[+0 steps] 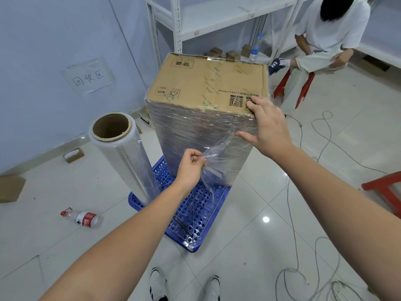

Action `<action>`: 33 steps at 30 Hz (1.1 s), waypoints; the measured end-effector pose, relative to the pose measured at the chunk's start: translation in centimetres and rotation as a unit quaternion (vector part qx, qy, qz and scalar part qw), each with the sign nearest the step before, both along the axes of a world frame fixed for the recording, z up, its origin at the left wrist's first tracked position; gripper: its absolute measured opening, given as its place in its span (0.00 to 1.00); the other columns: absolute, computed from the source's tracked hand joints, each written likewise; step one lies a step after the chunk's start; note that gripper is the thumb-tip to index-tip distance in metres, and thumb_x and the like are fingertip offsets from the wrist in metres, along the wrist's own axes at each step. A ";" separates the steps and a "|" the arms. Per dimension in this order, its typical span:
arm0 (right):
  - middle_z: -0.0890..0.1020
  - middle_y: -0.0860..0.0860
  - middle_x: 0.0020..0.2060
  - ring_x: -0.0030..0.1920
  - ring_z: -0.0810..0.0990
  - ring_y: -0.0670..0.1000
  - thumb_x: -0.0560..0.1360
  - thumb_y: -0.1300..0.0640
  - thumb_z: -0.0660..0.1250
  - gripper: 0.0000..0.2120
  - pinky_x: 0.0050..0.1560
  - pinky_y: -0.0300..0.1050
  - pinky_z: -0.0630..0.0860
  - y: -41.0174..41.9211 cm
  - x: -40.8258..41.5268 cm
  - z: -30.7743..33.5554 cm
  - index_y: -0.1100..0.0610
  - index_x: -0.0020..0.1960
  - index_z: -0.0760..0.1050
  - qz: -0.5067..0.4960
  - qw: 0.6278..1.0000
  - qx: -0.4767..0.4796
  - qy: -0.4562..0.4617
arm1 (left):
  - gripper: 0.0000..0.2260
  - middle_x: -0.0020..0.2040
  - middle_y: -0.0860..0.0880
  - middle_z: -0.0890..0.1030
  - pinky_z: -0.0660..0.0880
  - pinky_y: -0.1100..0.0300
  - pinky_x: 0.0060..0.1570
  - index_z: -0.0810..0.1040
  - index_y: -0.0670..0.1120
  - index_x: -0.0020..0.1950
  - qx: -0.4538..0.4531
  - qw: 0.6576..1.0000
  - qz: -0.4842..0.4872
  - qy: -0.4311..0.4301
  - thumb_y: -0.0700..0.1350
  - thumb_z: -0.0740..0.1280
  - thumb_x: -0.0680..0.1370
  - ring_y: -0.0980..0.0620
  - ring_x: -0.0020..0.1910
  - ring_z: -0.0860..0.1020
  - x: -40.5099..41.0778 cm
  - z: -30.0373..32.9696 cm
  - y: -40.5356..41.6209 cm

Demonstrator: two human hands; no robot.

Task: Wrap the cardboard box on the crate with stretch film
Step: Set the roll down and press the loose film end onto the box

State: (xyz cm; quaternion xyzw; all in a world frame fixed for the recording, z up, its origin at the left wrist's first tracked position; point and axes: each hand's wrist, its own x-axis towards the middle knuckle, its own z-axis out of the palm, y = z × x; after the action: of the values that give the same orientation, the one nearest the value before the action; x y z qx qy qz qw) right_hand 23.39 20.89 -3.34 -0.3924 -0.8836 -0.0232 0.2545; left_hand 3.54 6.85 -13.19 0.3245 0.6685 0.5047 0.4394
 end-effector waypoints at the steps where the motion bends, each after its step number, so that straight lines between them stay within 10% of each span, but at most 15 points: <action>1: 0.69 0.55 0.72 0.74 0.64 0.57 0.68 0.41 0.76 0.40 0.71 0.58 0.63 -0.1 0.0 0.0 0.58 0.72 0.67 -0.001 1.000 -0.001 0.001 | 0.08 0.46 0.50 0.78 0.77 0.54 0.55 0.75 0.50 0.51 0.005 1.000 0.003 0.013 0.36 0.64 0.83 0.52 0.46 0.77 0.0 0.3 0.1; 6: 0.69 0.55 0.72 0.74 0.64 0.57 0.68 0.41 0.76 0.40 0.71 0.59 0.63 -0.2 -0.1 0.1 0.58 0.72 0.67 -0.004 1.000 -0.002 -0.002 | 0.12 0.55 0.51 0.79 0.72 0.72 0.45 0.78 0.52 0.49 0.012 0.993 -0.010 0.121 0.36 0.63 0.82 0.58 0.48 0.77 -0.1 1.6 0.6; 8: 0.69 0.55 0.72 0.74 0.64 0.57 0.68 0.41 0.76 0.40 0.71 0.59 0.63 -0.2 -0.1 0.1 0.58 0.72 0.67 -0.004 1.000 -0.002 -0.001 | 0.04 0.55 0.53 0.75 0.70 0.69 0.46 0.77 0.51 0.52 0.008 0.989 -0.016 0.145 0.42 0.68 0.81 0.59 0.49 0.75 0.1 2.0 0.9; 11: 0.69 0.55 0.72 0.74 0.64 0.57 0.68 0.41 0.76 0.40 0.71 0.59 0.64 -0.3 -0.1 0.1 0.58 0.72 0.67 -0.004 1.000 -0.001 0.003 | 0.19 0.51 0.55 0.71 0.72 0.62 0.45 0.71 0.50 0.53 -0.011 0.966 -0.044 0.255 0.51 0.79 0.73 0.56 0.46 0.73 0.3 1.9 1.3; 15: 0.69 0.55 0.72 0.74 0.64 0.57 0.68 0.42 0.76 0.39 0.71 0.59 0.64 -0.2 0.0 0.1 0.58 0.72 0.67 0.002 1.000 -0.003 0.005 | 0.12 0.49 0.54 0.72 0.76 0.47 0.44 0.70 0.50 0.50 0.002 0.929 -0.063 0.365 0.44 0.73 0.78 0.49 0.41 0.75 -0.2 1.7 1.4; 33: 0.70 0.55 0.72 0.74 0.64 0.57 0.68 0.44 0.77 0.37 0.71 0.58 0.63 0.0 -0.3 -0.2 0.58 0.71 0.69 -0.003 0.999 -0.009 0.033 | 0.08 0.44 0.50 0.81 0.73 0.56 0.44 0.71 0.50 0.47 0.068 0.985 0.028 0.158 0.47 0.66 0.84 0.55 0.41 0.77 -2.4 3.4 1.3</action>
State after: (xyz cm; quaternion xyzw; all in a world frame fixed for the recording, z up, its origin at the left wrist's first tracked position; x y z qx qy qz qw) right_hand 23.13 20.93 -3.55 -0.3982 -0.8736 -0.0036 0.2796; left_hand 1.11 8.11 -9.77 0.4101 0.7026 0.5037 0.2905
